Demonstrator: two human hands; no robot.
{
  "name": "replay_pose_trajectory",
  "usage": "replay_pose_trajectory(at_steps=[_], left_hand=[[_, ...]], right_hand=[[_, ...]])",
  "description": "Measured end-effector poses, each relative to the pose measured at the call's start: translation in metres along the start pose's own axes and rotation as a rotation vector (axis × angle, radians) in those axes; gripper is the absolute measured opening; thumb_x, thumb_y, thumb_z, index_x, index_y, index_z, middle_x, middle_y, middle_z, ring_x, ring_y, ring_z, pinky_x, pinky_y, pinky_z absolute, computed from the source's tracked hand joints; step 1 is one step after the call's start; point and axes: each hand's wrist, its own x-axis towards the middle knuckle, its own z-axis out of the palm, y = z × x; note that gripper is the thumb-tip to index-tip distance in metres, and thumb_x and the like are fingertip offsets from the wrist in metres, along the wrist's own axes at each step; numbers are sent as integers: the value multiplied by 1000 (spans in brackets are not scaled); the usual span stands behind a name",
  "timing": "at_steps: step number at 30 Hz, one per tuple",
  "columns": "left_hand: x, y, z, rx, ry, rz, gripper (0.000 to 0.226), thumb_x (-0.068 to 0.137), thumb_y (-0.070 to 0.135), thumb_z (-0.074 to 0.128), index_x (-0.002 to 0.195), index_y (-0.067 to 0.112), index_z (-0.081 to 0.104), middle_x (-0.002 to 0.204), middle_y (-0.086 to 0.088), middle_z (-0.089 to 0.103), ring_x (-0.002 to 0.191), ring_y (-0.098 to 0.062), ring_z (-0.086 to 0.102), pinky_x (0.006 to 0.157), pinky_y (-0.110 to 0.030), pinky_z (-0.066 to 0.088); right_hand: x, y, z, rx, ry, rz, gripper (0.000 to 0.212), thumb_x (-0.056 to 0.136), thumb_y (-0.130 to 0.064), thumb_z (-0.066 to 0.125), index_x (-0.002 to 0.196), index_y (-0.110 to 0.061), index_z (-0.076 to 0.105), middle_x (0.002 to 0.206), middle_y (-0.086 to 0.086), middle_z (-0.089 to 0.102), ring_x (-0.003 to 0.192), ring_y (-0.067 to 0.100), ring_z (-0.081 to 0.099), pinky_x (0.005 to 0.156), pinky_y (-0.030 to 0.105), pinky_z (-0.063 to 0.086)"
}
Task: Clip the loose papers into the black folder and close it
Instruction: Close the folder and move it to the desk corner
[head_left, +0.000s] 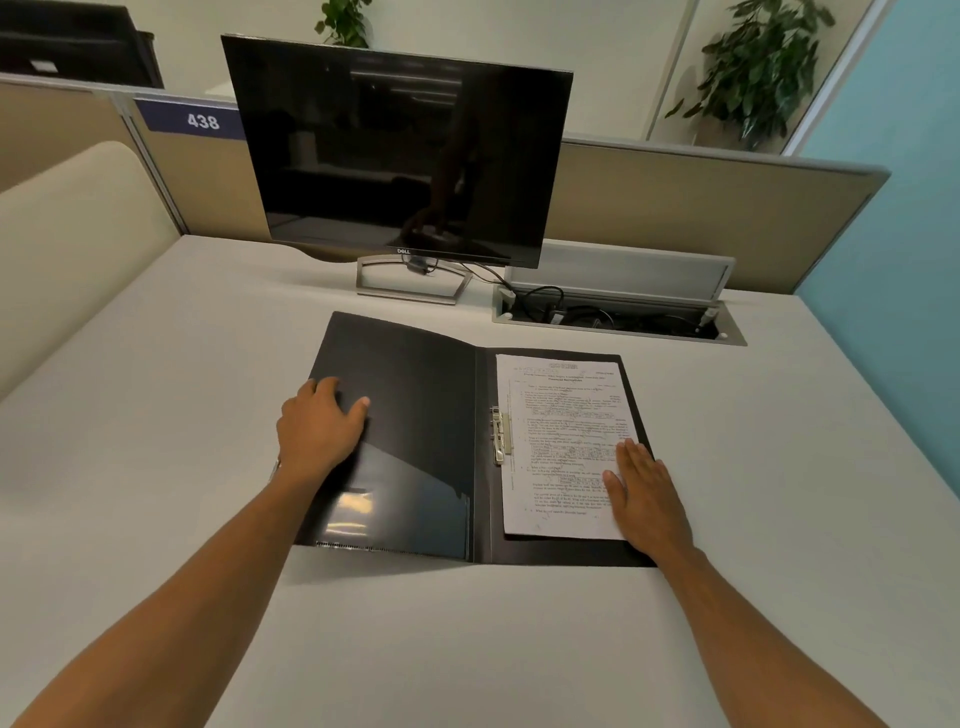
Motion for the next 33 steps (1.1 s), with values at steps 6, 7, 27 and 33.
replay_pose_trajectory(at_steps=[6,7,27,33], left_hand=[[-1,41,-32,-80,101,52,48,93,46,52,128,13,58,127,-11,64,115,-32,60,96,-46,47],[-1,46,-38,-87,111,59,48,94,46,52,128,13,57,128,-11,64,115,-32,60,96,-46,47],[-62,201,-26,-740,-373,472,56,97,46,44,149,30,31,156,5,32,141,-11,31,112,-33,31],[-70,197,18,-659,-404,364,54,95,50,44,145,30,38,152,5,40,139,-15,36,107,-28,31]], right_hand=[[0,1,1,1,28,7,61,101,-44,22,152,-14,11,161,3,14,148,16,9,118,30,-1],[0,1,1,4,33,6,61,101,-44,22,152,-14,11,161,2,14,148,16,9,118,30,0],[0,11,-4,267,24,-14,65,97,-48,38,151,-16,22,159,1,21,147,14,15,119,32,5],[-6,14,-32,720,17,91,45,96,-38,51,136,-17,53,141,2,52,129,16,48,99,19,41]])
